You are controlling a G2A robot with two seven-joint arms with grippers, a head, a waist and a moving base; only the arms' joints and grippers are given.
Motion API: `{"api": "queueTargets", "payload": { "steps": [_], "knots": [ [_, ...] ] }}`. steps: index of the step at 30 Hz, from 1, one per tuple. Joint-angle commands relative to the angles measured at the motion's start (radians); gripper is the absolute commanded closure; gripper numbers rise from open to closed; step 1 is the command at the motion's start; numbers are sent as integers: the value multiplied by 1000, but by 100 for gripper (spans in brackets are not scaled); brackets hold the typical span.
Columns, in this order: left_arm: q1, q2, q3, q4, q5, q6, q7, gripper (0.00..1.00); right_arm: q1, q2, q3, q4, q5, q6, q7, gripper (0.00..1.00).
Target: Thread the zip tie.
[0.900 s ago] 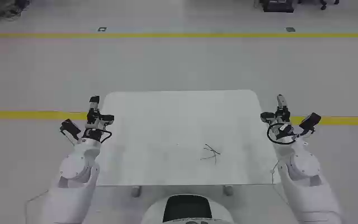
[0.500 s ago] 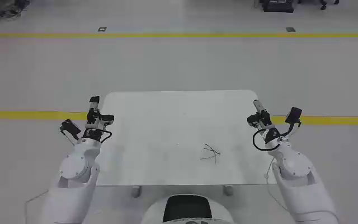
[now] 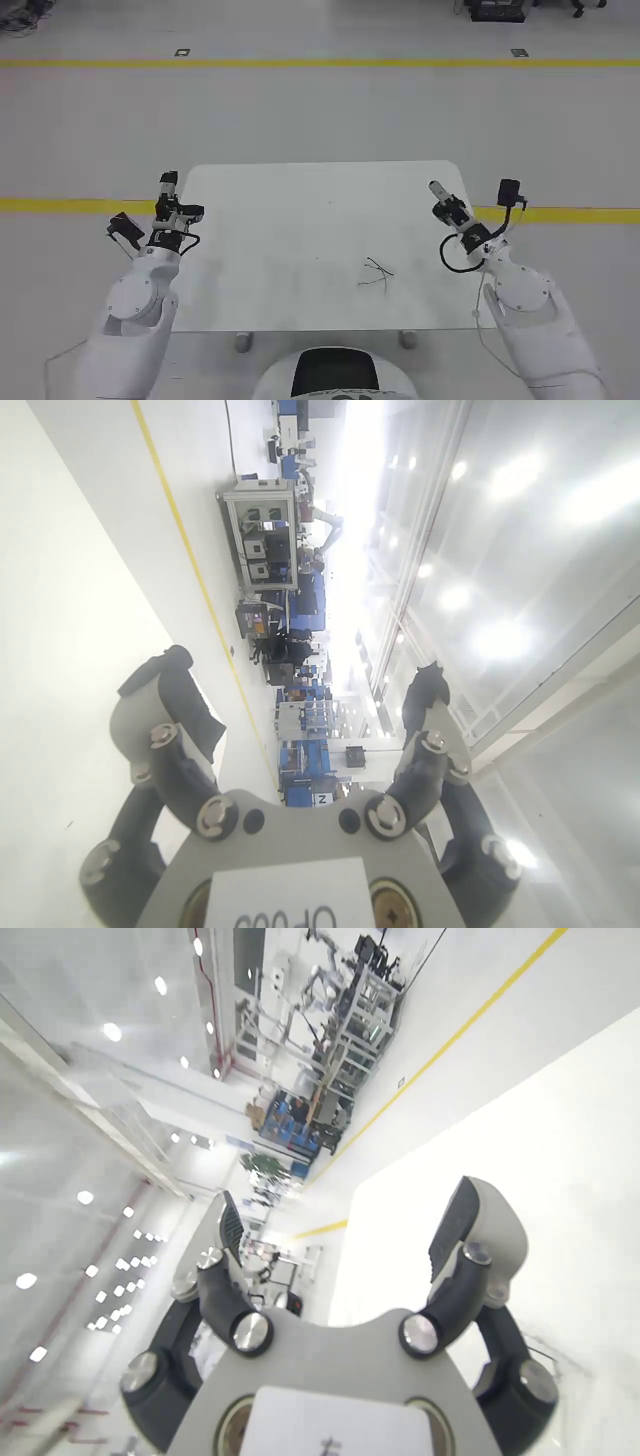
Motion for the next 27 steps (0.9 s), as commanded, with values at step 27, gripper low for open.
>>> {"api": "queueTargets", "payload": {
  "steps": [27],
  "knots": [
    [0, 0, 0, 0, 0, 0, 0, 0, 184, 20, -216, 67, -672, -85, 347, 0]
  ]
}}
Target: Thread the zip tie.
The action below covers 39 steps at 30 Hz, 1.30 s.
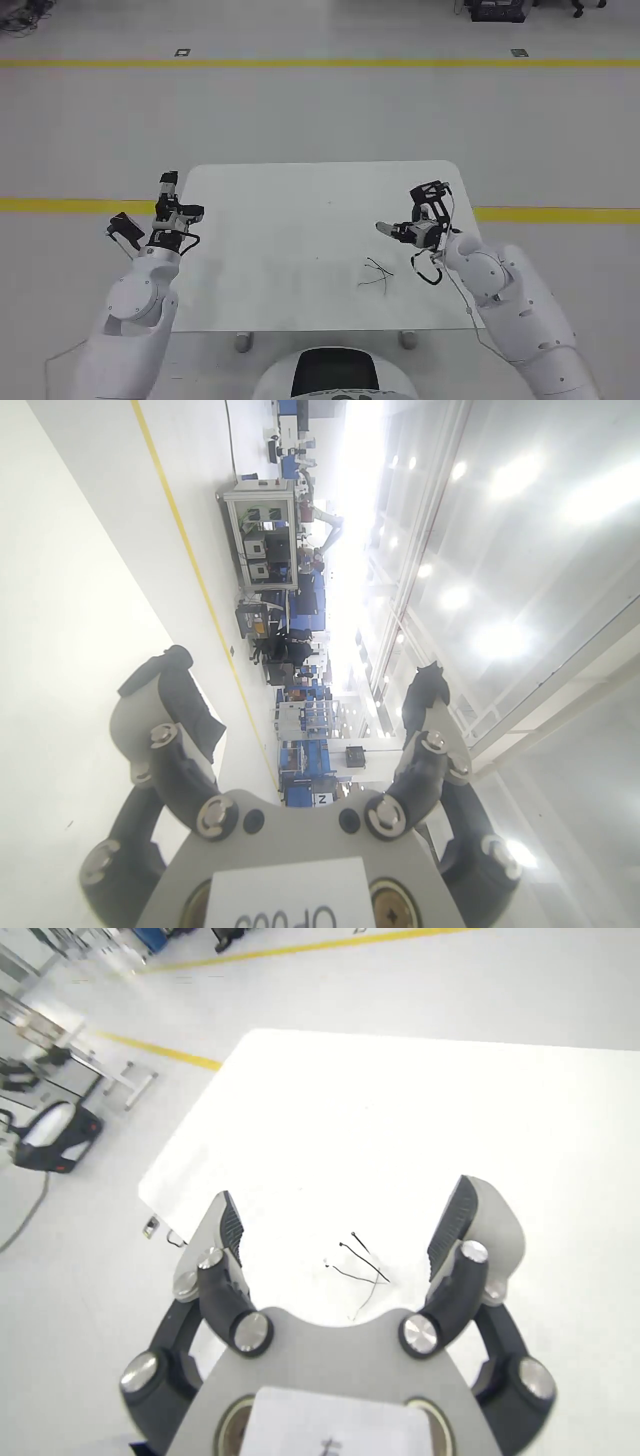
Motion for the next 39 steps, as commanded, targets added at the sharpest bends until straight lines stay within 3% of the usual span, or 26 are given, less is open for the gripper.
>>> {"api": "queueTargets", "payload": {
  "steps": [1, 13, 15, 18, 20, 25, 33, 39],
  "knots": [
    [0, 0, 0, 0, 0, 0, 0, 0, 15, -1, -27, 19, -26, -11, 21, 0],
    [0, 0, 0, 0, 0, 0, 0, 0, 25, -2, -42, 30, -51, -17, 34, 0],
    [0, 0, 0, 0, 0, 0, 0, 0, 41, 2, -62, 35, -132, -72, 52, 0],
    [0, 0, 0, 0, 0, 0, 0, 0, 79, 4, -79, 69, -152, -144, 83, 0],
    [0, 0, 0, 0, 0, 0, 0, 0, 110, 5, -103, 89, -174, -178, 120, 0],
    [0, 0, 0, 0, 0, 0, 0, 0, 186, 12, -217, 122, -224, -178, 203, 0],
    [0, 0, 0, 0, 0, 0, 0, 0, 267, 41, -372, 195, -204, -178, 206, 0],
    [0, 0, 0, 0, 0, 0, 0, 0, 272, 45, -382, 201, -201, -178, 201, 0]
  ]
}}
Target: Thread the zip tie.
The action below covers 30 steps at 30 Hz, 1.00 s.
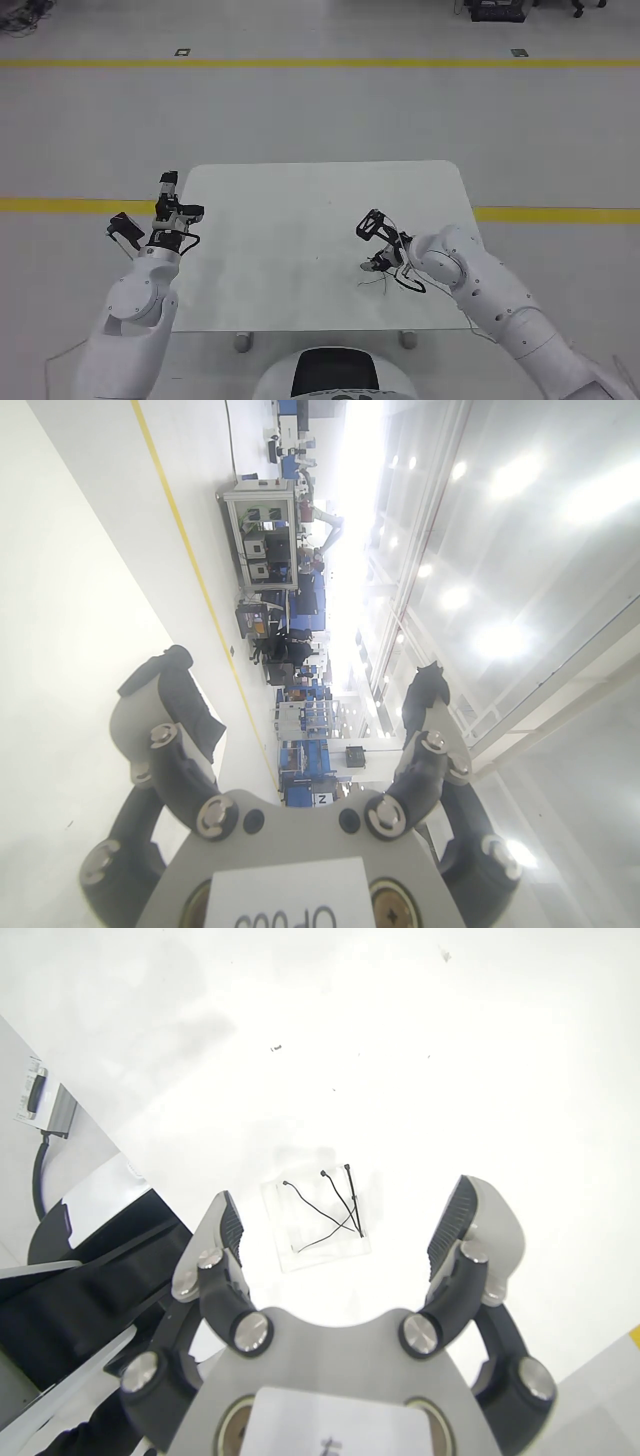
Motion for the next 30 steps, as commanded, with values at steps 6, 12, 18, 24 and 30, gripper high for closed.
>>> {"api": "queueTargets", "payload": {
  "steps": [6, 12, 18, 24, 30],
  "knots": [
    [0, 0, 0, 0, 0, 0, 0, 0, -3, 1, -3, -5, -13, 0, -4, 0],
    [0, 0, 0, 0, 0, 0, 0, 0, 46, 24, -78, -50, -50, 0, 108, 0],
    [0, 0, 0, 0, 0, 0, 0, 0, 170, 49, -206, -3, 43, 0, 164, 0],
    [0, 0, 0, 0, 0, 0, 0, 0, 289, 70, -366, 85, 155, 0, 122, 0],
    [0, 0, 0, 0, 0, 0, 0, 0, 347, 78, -478, 141, 219, 0, 62, 0]
  ]
}}
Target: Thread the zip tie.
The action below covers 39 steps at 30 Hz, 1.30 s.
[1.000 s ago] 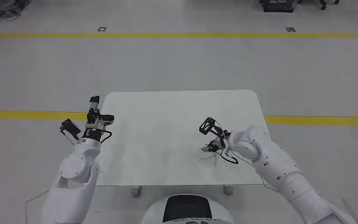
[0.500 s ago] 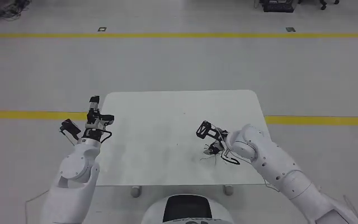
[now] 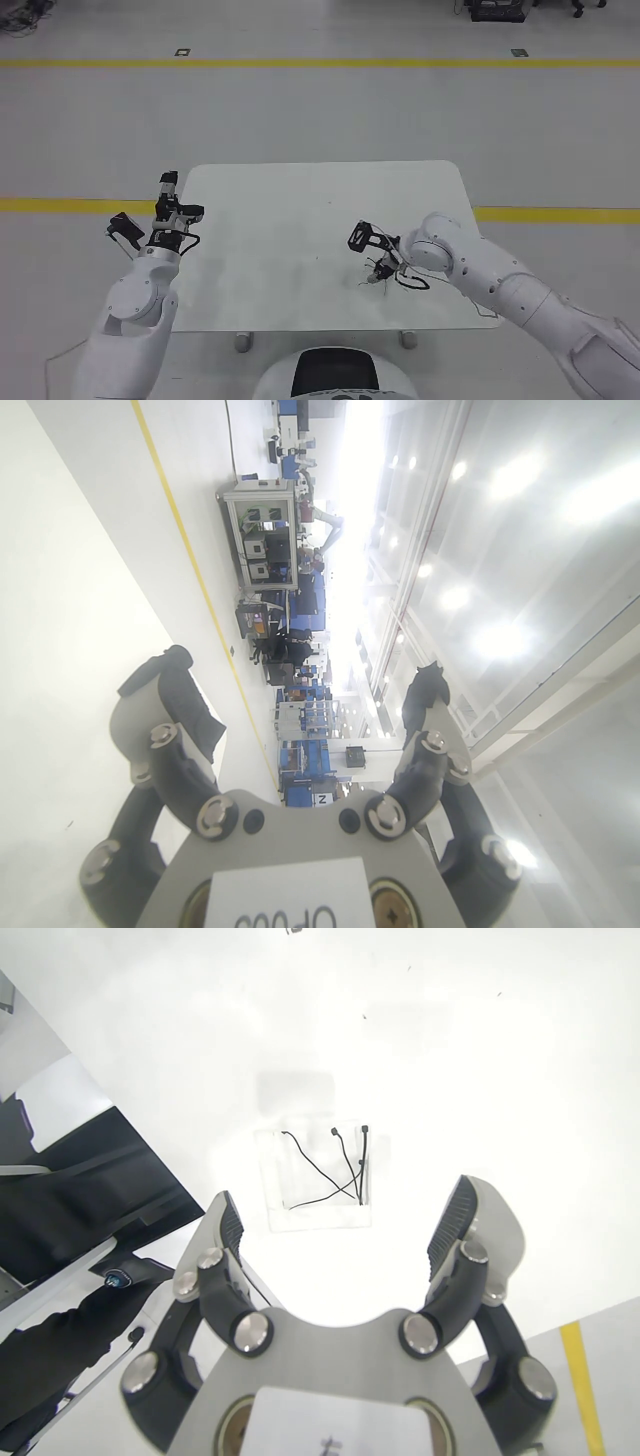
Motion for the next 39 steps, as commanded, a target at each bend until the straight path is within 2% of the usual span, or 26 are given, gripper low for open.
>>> {"api": "queueTargets", "payload": {
  "steps": [1, 19, 39],
  "knots": [
    [0, 0, 0, 0, 0, 0, 0, 0, 3, 0, -6, 2, 2, 0, -3, 0],
    [0, 0, 0, 0, 0, 0, 0, 0, -3, -1, -30, -16, 3, 0, 18, 0],
    [0, 0, 0, 0, 0, 0, 0, 0, -53, 4, -2, -16, -44, 13, -25, 0]
  ]
}}
